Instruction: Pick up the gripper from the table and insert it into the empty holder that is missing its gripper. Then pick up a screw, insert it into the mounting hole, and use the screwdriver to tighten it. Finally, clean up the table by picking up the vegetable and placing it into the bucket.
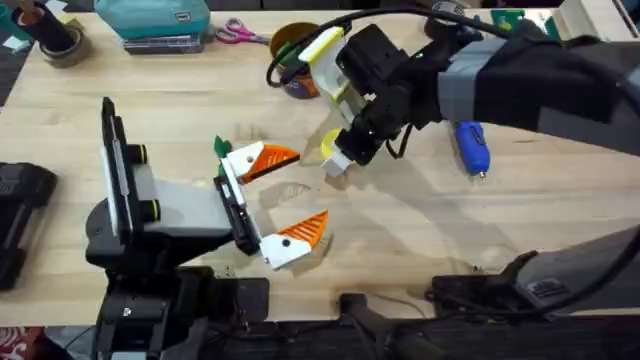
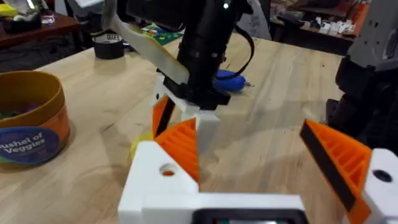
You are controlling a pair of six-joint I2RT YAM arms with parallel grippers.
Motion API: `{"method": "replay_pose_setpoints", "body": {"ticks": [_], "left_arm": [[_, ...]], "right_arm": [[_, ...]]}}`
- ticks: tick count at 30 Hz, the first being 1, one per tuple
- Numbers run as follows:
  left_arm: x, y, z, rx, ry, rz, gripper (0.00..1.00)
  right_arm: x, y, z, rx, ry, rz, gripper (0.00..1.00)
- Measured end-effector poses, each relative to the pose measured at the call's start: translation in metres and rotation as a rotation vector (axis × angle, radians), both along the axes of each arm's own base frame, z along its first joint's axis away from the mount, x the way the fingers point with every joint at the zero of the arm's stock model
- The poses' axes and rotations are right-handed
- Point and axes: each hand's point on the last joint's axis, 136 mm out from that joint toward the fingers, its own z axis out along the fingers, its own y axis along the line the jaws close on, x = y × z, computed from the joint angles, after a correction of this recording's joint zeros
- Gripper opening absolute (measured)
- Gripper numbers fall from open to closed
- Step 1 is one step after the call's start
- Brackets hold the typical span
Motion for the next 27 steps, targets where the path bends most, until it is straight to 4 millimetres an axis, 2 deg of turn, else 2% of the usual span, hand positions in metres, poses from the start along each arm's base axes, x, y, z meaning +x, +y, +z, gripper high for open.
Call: {"method": "replay_pose_setpoints", "body": {"ticks": [10, 27], "left_arm": [[0.0, 0.0, 0.0, 0.0, 0.0, 0.0, 0.986], [0.0, 0.0, 0.0, 0.0, 0.0, 0.0, 0.986]], "right_arm": [[-0.0007, 0.0059, 0.0011, 0.009, -0.011, 0.011, 0.51], [-0.0044, 0.0085, -0.0041, 0.0, 0.004, 0.015, 0.425]]}}
